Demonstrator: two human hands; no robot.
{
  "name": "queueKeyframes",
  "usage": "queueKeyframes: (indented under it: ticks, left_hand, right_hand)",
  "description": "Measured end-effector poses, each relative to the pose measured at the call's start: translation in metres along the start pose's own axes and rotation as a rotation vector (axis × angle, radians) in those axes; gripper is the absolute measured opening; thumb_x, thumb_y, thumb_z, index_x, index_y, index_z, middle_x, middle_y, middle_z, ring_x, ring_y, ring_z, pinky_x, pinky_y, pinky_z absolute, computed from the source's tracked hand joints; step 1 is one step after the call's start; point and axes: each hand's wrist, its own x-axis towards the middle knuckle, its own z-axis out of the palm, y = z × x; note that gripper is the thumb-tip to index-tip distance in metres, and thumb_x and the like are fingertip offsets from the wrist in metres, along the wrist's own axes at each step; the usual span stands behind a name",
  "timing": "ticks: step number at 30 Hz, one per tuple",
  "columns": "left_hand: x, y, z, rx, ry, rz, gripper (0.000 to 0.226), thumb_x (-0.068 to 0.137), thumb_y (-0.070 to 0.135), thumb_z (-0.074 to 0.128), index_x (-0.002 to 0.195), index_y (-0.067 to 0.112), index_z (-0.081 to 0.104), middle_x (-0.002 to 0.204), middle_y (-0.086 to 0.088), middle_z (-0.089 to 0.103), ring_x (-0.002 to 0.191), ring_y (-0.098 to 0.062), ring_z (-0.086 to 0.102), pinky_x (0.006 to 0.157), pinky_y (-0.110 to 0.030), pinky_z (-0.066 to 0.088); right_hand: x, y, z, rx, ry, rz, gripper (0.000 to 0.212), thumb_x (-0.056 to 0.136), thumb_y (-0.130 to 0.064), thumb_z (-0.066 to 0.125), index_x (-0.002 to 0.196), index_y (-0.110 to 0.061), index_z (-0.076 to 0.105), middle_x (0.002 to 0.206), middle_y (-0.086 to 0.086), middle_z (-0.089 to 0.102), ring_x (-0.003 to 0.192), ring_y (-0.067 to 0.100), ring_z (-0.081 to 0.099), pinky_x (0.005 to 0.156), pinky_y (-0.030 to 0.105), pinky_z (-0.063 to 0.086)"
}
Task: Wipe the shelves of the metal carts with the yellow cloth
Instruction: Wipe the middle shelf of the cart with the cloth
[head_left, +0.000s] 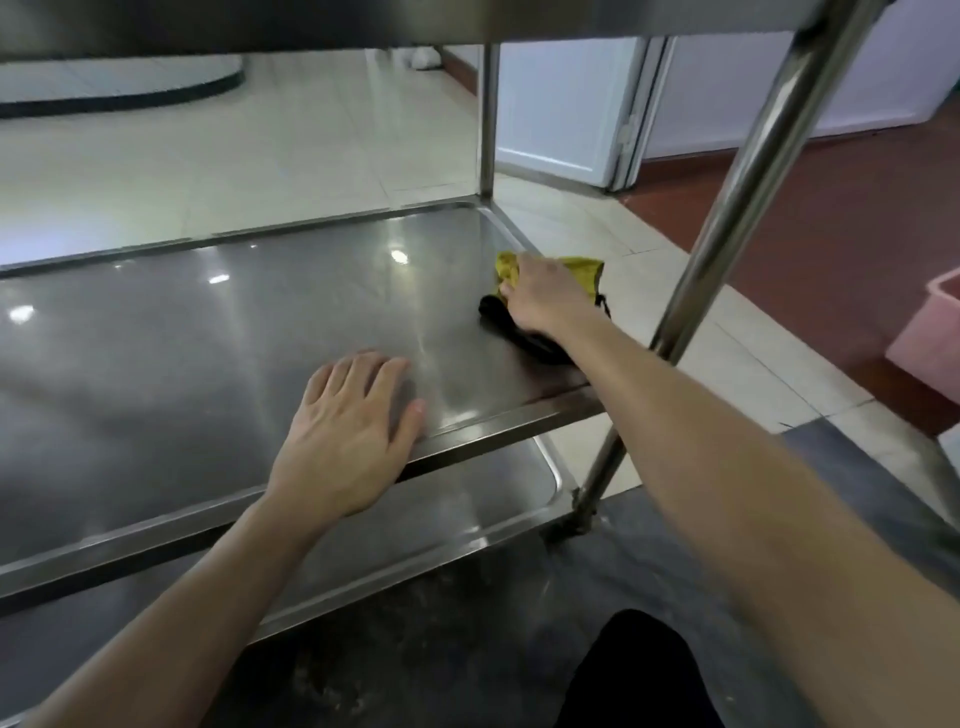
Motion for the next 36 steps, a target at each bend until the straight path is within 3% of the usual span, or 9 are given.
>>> queueKeyframes:
  ticks: [8, 16, 19, 22, 25, 27, 30, 33, 36]
  left_hand:
    - [-0.003, 0.004, -0.003, 0.019, 0.038, -0.035, 0.063, 0.109, 0.052, 0.031, 0.161, 0.018, 0.039, 0.162, -0.007, 0.044, 0.160, -0.025, 0.028, 0.131, -0.045, 0.021]
    - [-0.003, 0.007, -0.004, 0.013, 0.069, -0.020, 0.063, 0.109, 0.053, 0.031, 0.159, 0.015, 0.041, 0.161, -0.010, 0.046, 0.158, -0.028, 0.031, 0.131, -0.049, 0.023]
    - [-0.001, 0.008, -0.006, -0.024, 0.110, -0.010, 0.060, 0.110, 0.051, 0.036, 0.157, 0.014, 0.043, 0.157, -0.011, 0.050, 0.154, -0.029, 0.037, 0.128, -0.050, 0.028]
    - [-0.012, 0.013, -0.018, -0.196, 0.197, 0.100, 0.045, 0.110, 0.034, 0.048, 0.150, 0.014, 0.051, 0.148, -0.008, 0.056, 0.141, -0.028, 0.049, 0.120, -0.047, 0.040]
    - [-0.054, 0.012, -0.037, -0.489, 0.274, 0.074, 0.047, 0.104, 0.018, 0.063, 0.149, 0.021, 0.052, 0.143, 0.006, 0.057, 0.128, -0.016, 0.057, 0.097, -0.042, 0.059]
    - [-0.097, -0.001, -0.040, -0.625, 0.260, 0.044, 0.058, 0.097, 0.017, 0.073, 0.150, 0.022, 0.051, 0.143, 0.010, 0.060, 0.125, -0.013, 0.063, 0.098, -0.039, 0.059]
    - [-0.157, -0.035, -0.038, -0.842, 0.109, -0.027, 0.063, 0.091, 0.032, 0.077, 0.149, 0.023, 0.054, 0.138, 0.008, 0.068, 0.128, -0.020, 0.066, 0.108, -0.038, 0.053]
    - [-0.199, -0.074, -0.036, -0.922, 0.080, -0.045, 0.035, 0.094, 0.035, 0.074, 0.126, 0.021, 0.072, 0.126, 0.010, 0.074, 0.122, -0.015, 0.069, 0.107, -0.033, 0.053]
    - [-0.234, -0.105, -0.035, -0.936, 0.100, -0.165, 0.023, 0.097, 0.030, 0.073, 0.110, 0.011, 0.074, 0.108, 0.001, 0.075, 0.105, -0.008, 0.071, 0.095, -0.026, 0.056]
  right_hand:
    - [0.058, -0.013, 0.004, -0.015, 0.023, -0.047, 0.058, 0.112, -0.032, 0.045, 0.164, -0.011, 0.030, 0.139, 0.022, 0.064, 0.124, 0.042, 0.059, 0.095, 0.044, 0.047]
    - [-0.064, 0.021, 0.005, -0.066, 0.106, -0.046, 0.047, 0.114, -0.037, 0.044, 0.148, -0.004, 0.045, 0.133, 0.024, 0.064, 0.126, 0.040, 0.055, 0.100, 0.046, 0.043]
    - [-0.107, 0.018, -0.006, 0.018, 0.106, 0.004, 0.040, 0.113, -0.041, 0.046, 0.137, -0.010, 0.051, 0.126, 0.019, 0.068, 0.120, 0.039, 0.060, 0.084, 0.042, 0.041]
    - [-0.142, -0.006, -0.038, 0.129, -0.027, -0.013, 0.042, 0.111, -0.051, 0.047, 0.137, -0.019, 0.055, 0.129, 0.011, 0.068, 0.119, 0.036, 0.063, 0.088, 0.041, 0.046]
    - [-0.192, -0.044, -0.051, 0.426, -0.182, -0.186, 0.034, 0.108, -0.053, 0.053, 0.131, -0.030, 0.063, 0.125, -0.003, 0.071, 0.117, 0.021, 0.065, 0.096, 0.035, 0.047]
    - [-0.229, -0.071, -0.041, 0.612, -0.265, -0.294, 0.023, 0.108, -0.047, 0.058, 0.118, -0.028, 0.066, 0.109, -0.007, 0.072, 0.104, 0.013, 0.067, 0.091, 0.032, 0.050]
    - [-0.262, -0.109, -0.013, 0.795, -0.379, -0.424, 0.028, 0.105, -0.041, 0.061, 0.122, -0.019, 0.067, 0.110, -0.005, 0.072, 0.105, 0.011, 0.067, 0.094, 0.028, 0.051]
    - [-0.271, -0.144, 0.028, 0.906, -0.551, -0.485, 0.037, 0.102, -0.043, 0.064, 0.125, -0.013, 0.066, 0.111, -0.004, 0.069, 0.107, 0.012, 0.064, 0.099, 0.031, 0.050]
    - [-0.273, -0.174, 0.072, 0.944, -0.728, -0.503, 0.045, 0.102, -0.039, 0.066, 0.136, -0.010, 0.062, 0.126, 0.010, 0.067, 0.119, 0.024, 0.064, 0.107, 0.037, 0.050]
